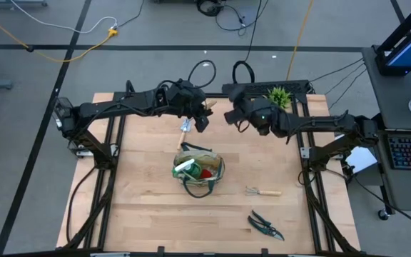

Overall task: Pick & Place Garden tools in Gardening bag
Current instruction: Put the right brown trowel into the white gardening bag

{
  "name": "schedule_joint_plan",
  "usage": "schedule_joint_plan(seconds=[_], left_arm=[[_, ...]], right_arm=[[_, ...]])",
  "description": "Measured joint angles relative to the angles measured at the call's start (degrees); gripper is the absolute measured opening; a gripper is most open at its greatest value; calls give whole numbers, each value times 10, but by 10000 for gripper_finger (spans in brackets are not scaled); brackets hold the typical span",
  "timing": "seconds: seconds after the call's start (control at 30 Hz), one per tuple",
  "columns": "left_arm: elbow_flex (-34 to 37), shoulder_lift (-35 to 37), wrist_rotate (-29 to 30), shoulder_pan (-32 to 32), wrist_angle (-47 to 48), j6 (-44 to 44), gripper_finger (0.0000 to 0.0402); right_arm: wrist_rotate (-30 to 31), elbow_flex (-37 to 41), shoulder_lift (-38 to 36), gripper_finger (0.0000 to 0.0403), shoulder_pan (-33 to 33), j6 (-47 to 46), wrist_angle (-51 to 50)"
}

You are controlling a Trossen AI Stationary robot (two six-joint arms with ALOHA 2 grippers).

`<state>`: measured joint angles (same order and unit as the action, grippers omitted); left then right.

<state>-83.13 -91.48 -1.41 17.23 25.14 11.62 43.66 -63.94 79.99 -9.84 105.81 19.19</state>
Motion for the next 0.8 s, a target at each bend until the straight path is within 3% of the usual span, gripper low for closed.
schedule_joint_plan(seconds=[0.2, 0.53, 0.67, 0.8], left_arm=[[0, 0, 0, 1, -26, -21, 53], [-1, 0, -4, 25, -105, -46, 53], [-1, 0, -30, 33, -150, -58, 53], [-1, 0, -46, 34, -186, -66, 53]], right_arm=[[29, 1, -12, 80, -39, -127, -1], [21, 1, -95, 80, -83, -438, -21], [-56, 1, -133, 80, -82, -609, -81], [-216, 1, -159, 80, -93, -805, -119]])
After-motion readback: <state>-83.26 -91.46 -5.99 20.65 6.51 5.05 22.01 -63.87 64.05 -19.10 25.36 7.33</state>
